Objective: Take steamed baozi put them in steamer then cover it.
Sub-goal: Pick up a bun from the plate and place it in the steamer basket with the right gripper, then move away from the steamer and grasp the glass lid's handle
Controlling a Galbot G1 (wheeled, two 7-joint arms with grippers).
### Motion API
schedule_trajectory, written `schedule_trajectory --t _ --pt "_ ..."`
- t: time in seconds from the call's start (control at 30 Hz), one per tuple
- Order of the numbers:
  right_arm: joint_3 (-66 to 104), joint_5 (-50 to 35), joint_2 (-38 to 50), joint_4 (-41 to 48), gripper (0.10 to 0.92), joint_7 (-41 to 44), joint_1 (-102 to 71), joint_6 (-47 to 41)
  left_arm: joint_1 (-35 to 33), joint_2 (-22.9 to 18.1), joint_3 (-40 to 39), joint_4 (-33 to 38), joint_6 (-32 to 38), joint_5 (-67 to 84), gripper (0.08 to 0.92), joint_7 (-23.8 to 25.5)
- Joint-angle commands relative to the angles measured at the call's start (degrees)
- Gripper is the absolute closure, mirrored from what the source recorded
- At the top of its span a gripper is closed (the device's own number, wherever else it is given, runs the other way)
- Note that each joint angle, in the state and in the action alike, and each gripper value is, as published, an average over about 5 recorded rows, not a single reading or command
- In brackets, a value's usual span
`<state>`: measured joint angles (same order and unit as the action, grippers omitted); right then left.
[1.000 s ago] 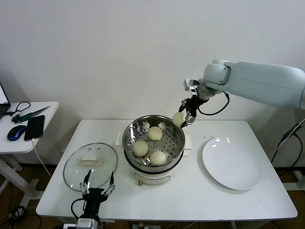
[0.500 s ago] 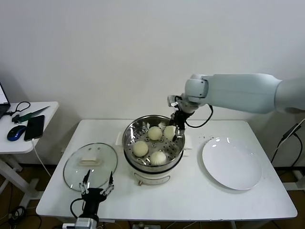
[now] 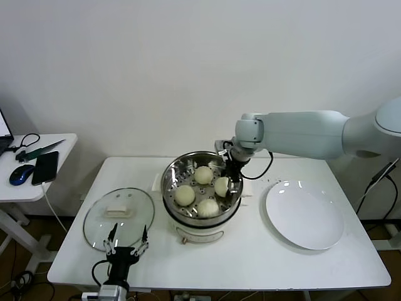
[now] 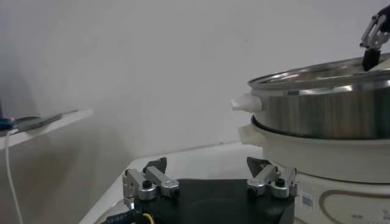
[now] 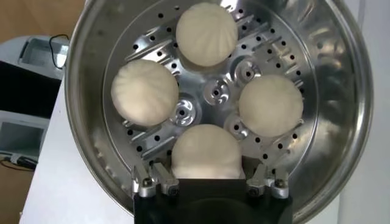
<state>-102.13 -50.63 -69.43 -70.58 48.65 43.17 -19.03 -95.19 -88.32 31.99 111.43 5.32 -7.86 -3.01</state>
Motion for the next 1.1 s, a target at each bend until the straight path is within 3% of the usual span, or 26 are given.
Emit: schedule_trajectory --t 0.03,0.57,0.77,0.9,1.1 --pt "0.35 0.82 0.12 0.29 0.222 -0.69 -1.29 -0.24 0.09 -0.07 -0.23 -0.17 -0.16 0.02 0.177 0.02" --pt "5.4 0.22 10.92 -3.22 0.203 1.86 5.52 5.54 -0.22 0.45 0.24 0.12 -0.18 -0.06 0.177 0.13" --pt "8.8 1.66 19.87 -6.25 0.203 -14.04 3.59 20.92 -0.38 0.51 0.72 0.97 -0.49 -0.16 0.177 -0.19" --pt "18.14 2.42 29.62 -11.43 0.203 -23.13 -4.09 23.5 -0.55 0.53 1.51 1.37 -0.51 -0.56 0.177 0.11" --pt "41.73 2.77 39.97 -15.58 0.203 -29.59 -26.95 26.49 -0.17 0.67 2.31 1.37 -0.57 -1.69 0.177 0.52"
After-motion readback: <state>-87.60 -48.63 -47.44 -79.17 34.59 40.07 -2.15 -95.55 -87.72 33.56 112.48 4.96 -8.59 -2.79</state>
